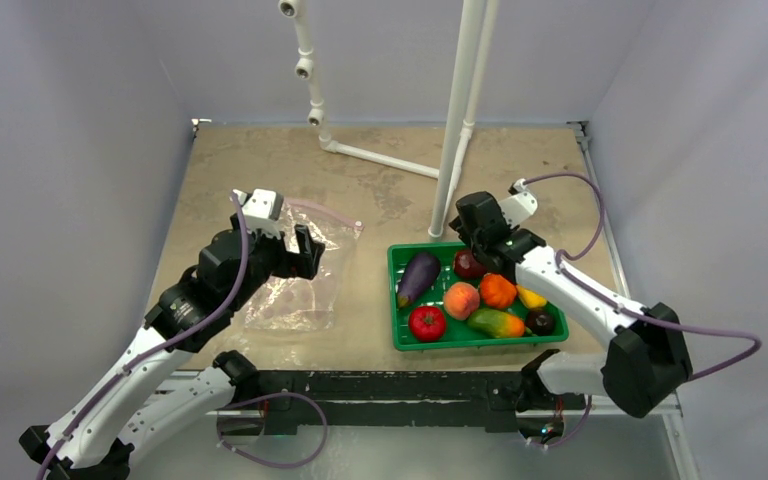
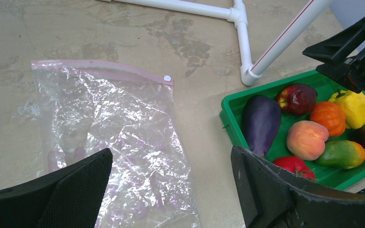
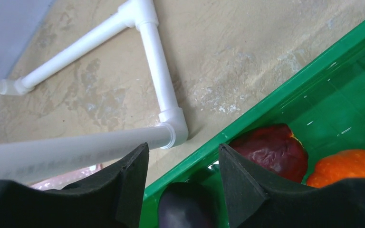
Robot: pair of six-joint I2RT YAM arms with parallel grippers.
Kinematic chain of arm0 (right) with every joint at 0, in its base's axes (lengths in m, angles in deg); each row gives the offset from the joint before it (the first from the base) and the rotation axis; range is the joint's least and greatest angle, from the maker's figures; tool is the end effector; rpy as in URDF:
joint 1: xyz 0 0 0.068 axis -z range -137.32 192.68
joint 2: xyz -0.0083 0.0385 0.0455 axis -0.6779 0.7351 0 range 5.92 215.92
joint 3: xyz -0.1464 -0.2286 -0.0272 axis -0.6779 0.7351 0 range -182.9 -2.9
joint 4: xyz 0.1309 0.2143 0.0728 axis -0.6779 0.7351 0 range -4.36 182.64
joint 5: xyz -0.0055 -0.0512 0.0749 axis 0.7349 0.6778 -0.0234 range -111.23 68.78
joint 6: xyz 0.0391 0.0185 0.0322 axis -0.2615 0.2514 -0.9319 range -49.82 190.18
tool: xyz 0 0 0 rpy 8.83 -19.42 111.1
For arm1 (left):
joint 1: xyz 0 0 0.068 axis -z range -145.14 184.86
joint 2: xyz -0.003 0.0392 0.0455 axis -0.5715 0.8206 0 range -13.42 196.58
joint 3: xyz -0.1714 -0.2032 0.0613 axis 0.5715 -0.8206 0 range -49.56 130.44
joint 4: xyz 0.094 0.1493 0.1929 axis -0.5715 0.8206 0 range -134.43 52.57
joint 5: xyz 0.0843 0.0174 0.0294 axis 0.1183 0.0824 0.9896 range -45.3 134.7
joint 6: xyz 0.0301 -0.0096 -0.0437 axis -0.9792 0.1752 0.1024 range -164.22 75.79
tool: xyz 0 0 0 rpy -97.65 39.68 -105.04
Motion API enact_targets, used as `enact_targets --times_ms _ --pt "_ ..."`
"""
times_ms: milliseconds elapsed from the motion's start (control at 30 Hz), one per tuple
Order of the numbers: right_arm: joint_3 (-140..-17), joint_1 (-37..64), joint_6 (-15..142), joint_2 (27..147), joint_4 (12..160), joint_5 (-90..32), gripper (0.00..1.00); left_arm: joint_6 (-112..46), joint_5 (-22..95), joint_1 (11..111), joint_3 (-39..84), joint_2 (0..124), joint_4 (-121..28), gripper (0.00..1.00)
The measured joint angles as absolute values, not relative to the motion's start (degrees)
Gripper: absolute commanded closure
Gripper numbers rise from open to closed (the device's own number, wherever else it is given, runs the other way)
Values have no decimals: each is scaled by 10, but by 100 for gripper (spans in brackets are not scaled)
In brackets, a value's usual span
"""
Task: Place the food in the zip-top bag and seal the zipper
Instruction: Adjust the bin at the center of the board.
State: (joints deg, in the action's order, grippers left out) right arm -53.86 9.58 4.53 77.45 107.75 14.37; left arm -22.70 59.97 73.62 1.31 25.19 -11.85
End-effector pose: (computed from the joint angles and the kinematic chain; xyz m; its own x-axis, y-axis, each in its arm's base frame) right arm 0.2312 0.1260 0.2642 -0.3122 0.6809 -0.6625 0.4821 0.7145 0.5070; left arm 0.1166 -0.0816 0.3512 -0.4027 -0.1304 -0.9060 0.2834 0.9234 -0.2589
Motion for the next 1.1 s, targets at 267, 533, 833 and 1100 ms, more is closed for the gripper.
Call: enact_targets --times_ms 267,533,833,1100 --pt "-539 142 29 824 1062 118 45 -227 597 736 13 252 -118 6" --pt "-512 183 23 830 1034 97 44 -227 587 736 13 252 -118 6" --pt "-481 218 22 835 1004 69 46 -227 578 736 12 252 -119 6" --pt "-476 236 18 841 983 47 46 -227 575 736 12 248 -119 6"
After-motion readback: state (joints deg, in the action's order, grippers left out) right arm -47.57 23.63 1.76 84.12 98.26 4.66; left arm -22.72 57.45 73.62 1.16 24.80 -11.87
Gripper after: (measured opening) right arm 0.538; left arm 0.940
